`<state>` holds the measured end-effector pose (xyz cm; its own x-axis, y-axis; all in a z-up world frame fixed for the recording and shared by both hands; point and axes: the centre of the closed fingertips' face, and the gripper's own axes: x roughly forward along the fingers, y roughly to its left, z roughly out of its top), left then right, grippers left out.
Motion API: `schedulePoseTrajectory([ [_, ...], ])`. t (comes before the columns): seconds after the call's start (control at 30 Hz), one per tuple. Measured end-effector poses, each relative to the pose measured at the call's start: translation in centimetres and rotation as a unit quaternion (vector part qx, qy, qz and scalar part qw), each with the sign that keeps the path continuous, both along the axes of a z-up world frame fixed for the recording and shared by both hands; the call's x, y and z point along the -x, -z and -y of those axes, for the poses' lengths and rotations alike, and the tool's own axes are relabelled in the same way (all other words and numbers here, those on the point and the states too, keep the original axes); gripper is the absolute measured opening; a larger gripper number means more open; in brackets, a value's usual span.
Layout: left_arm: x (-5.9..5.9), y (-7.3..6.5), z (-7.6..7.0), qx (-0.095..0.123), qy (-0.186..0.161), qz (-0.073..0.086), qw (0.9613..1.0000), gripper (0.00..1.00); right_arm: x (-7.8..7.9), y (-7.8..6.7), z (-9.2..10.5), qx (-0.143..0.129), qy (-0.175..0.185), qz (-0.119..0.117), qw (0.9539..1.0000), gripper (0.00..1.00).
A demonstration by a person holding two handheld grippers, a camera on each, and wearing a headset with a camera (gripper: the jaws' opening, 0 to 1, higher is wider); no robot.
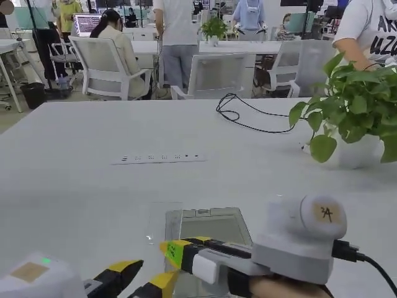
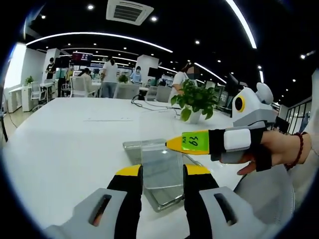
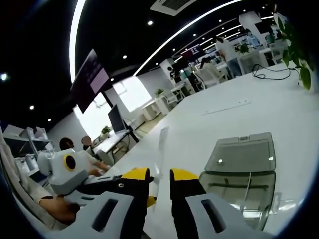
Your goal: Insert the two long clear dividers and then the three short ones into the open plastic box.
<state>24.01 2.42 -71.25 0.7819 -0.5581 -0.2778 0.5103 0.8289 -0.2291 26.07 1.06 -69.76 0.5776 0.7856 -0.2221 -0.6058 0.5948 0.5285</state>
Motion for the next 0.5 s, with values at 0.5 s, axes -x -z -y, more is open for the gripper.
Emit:
schedulePoseTrajectory([
  [0.5,0.49,-0.20,0.78,0.042,0.007,-0.023,0.9988,0.30,-0.01,-0.01,-0.22,-0.024,0.010,-0.025,0.9994,0.07],
])
